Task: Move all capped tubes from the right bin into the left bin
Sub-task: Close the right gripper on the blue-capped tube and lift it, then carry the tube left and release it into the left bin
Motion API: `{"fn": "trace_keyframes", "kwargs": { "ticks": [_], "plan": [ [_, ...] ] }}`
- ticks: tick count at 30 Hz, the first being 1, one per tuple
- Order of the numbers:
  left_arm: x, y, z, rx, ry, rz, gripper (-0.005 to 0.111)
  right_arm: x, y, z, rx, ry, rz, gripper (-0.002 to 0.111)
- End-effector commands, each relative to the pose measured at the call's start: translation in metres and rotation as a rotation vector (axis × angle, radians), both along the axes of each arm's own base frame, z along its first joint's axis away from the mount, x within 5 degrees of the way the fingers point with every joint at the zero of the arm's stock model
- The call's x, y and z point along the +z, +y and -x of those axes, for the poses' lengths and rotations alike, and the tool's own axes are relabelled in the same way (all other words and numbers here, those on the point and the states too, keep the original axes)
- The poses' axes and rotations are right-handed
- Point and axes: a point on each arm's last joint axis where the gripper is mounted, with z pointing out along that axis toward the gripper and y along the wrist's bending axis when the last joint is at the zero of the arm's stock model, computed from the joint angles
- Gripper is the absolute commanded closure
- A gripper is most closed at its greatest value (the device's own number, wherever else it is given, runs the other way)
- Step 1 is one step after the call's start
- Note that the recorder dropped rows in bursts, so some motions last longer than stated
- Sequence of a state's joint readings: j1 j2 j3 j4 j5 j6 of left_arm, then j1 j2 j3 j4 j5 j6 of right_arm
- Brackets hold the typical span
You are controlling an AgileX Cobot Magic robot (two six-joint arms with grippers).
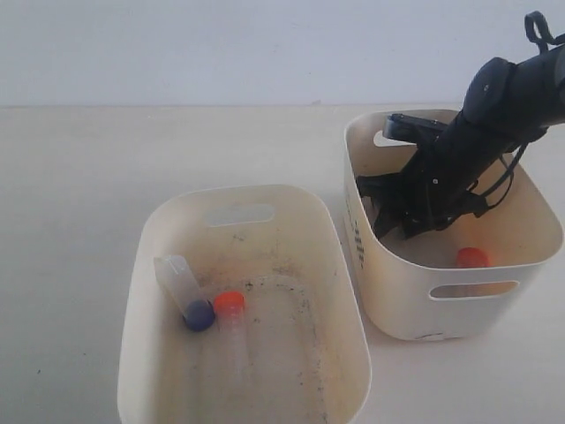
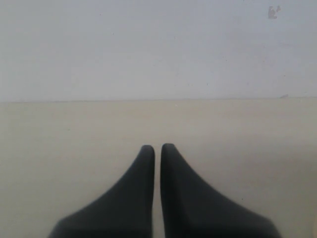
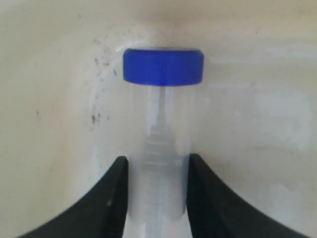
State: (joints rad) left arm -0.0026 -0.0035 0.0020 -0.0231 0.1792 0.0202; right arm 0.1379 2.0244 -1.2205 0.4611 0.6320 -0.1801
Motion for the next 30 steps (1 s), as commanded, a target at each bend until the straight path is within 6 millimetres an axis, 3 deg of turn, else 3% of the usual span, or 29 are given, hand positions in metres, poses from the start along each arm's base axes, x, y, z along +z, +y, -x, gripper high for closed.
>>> {"fn": "trace_keyframes", "kwargs": {
  "ticks": [1, 10, 22, 25, 30],
  "plan": [
    [0.001, 0.000, 0.000, -0.007, -0.006, 0.008, 0.103, 0.020, 0.000, 0.007, 0.026, -0.023, 0.002, 0.108],
    [0.001, 0.000, 0.000, -0.007, -0.006, 0.008, 0.103, 0.073, -0.001, 0.018, 0.046, -0.130, -0.010, 0.108],
    [0.001, 0.000, 0.000, -0.007, -0.006, 0.008, 0.103, 0.170, -0.004, 0.055, 0.024, -0.360, -0.080, 0.108],
    [0.001, 0.000, 0.000, -0.007, -0.006, 0.008, 0.103, 0.187, 0.000, 0.068, 0.027, -0.371, -0.158, 0.108],
    [0.001, 0.000, 0.000, -0.007, -0.006, 0.008, 0.103, 0.201, 0.029, 0.095, 0.167, -0.373, -0.215, 0.108]
  ]
}}
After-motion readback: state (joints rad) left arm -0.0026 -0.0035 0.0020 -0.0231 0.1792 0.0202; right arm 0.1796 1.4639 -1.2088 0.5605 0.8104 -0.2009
